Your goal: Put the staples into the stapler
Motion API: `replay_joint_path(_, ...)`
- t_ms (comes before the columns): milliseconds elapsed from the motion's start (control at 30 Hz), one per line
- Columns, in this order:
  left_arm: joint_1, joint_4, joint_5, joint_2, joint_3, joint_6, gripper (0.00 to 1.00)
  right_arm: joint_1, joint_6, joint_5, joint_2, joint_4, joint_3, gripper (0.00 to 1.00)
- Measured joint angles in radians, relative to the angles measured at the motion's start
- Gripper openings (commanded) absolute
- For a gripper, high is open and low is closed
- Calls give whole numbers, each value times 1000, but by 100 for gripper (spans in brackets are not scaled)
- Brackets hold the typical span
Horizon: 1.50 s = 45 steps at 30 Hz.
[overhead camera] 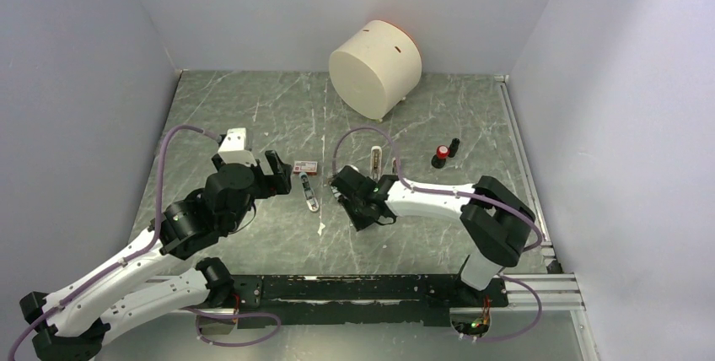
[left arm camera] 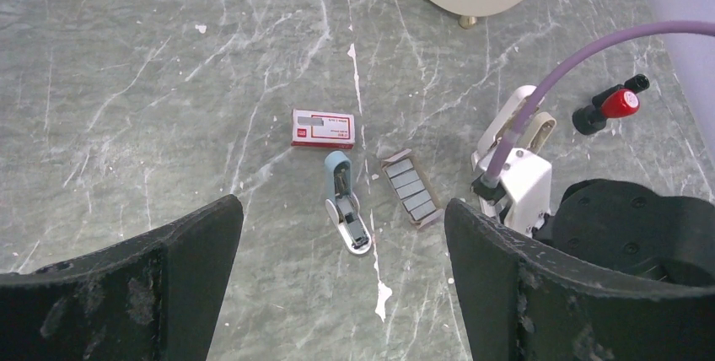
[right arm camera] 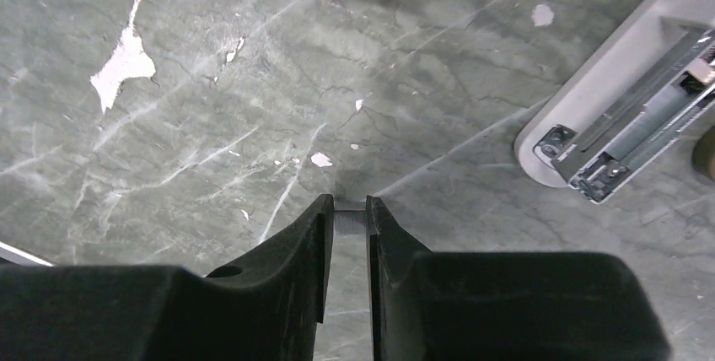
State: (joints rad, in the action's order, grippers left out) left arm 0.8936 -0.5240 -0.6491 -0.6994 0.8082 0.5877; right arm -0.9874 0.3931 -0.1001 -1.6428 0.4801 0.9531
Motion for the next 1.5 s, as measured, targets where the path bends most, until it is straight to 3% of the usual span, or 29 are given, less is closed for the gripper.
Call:
replay_joint_path(433,0,0,0,-4,0,3,94,-13,-10,-13,-41,32,34,43)
replay_joint_path(867,0,1,0,-19,0,2,94,-16,216,-138,-43,91,60,37)
replay_joint_path(1500,0,3,0,-27,0,2,94,-51,285,-158,-93,190,97,42)
